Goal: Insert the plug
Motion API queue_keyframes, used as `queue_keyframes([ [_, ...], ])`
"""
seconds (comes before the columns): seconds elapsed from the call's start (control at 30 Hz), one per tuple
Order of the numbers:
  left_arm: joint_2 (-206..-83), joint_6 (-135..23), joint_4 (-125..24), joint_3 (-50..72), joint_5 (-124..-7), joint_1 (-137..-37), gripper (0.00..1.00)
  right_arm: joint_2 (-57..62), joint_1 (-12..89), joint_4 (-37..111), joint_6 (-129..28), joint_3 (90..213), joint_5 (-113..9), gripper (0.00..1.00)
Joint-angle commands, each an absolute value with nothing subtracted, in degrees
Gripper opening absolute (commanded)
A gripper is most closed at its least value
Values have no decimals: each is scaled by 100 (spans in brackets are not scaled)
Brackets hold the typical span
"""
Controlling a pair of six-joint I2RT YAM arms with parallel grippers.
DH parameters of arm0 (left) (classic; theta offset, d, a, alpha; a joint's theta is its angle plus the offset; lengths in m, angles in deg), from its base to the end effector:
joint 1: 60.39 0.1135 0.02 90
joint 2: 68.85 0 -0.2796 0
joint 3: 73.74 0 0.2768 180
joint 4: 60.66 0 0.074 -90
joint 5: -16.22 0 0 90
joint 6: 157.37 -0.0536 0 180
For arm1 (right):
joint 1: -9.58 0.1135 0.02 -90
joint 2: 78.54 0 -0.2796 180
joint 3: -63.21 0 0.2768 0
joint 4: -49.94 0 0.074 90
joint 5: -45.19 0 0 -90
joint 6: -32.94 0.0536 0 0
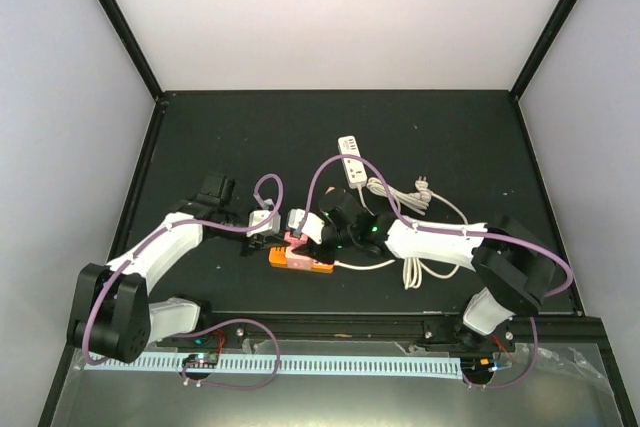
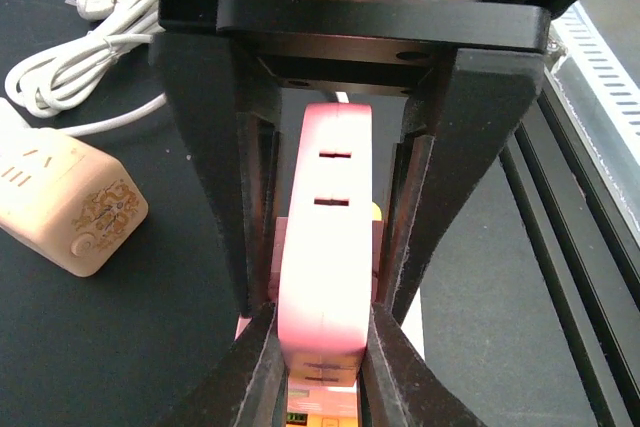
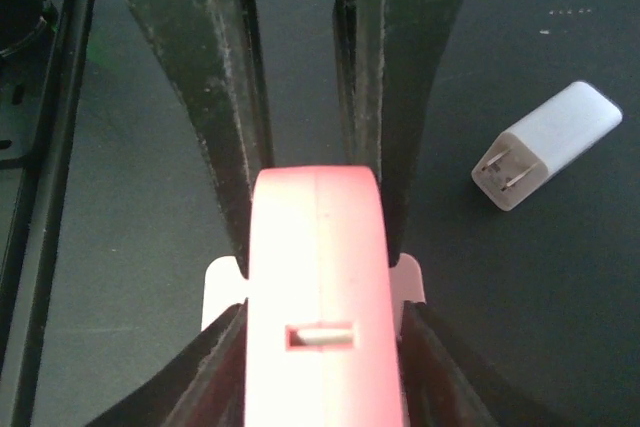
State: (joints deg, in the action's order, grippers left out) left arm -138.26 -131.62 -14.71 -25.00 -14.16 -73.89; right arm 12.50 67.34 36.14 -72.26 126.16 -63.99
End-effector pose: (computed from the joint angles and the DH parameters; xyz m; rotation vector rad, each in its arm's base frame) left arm 0.2039 -0.0965 0.1847 1.5713 1.5368 -0.9363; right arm 0.1782 0.3156 0.1795 -1.5511 1.7974 0.7562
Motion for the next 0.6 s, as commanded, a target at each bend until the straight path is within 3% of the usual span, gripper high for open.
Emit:
queue_keyframes([
  [0.0, -13875, -13092, -1596, -2333, -1842, -7428, 2, 1225, 6794, 3125, -7214, 12456, -6352, 47],
  [0.07, -13846, -13078, -1572, -2301, -1832, -7428, 1, 1061, 6790, 3175, -7259, 12451, -6438, 52],
  [0.23, -13770, -13090, -1536, -2323, -1858, -7428, 1, 584, 6709, 3337, -7259, 12303, -6608, 53],
  [0.47, -13741, -13073, -1536, -2327, -1883, -7428, 2, 365, 6645, 3534, -7201, 12178, -6835, 44],
  [0.57, -13737, -13066, -1542, -2326, -1884, -7428, 2, 473, 6641, 3537, -7209, 12258, -6873, 35],
])
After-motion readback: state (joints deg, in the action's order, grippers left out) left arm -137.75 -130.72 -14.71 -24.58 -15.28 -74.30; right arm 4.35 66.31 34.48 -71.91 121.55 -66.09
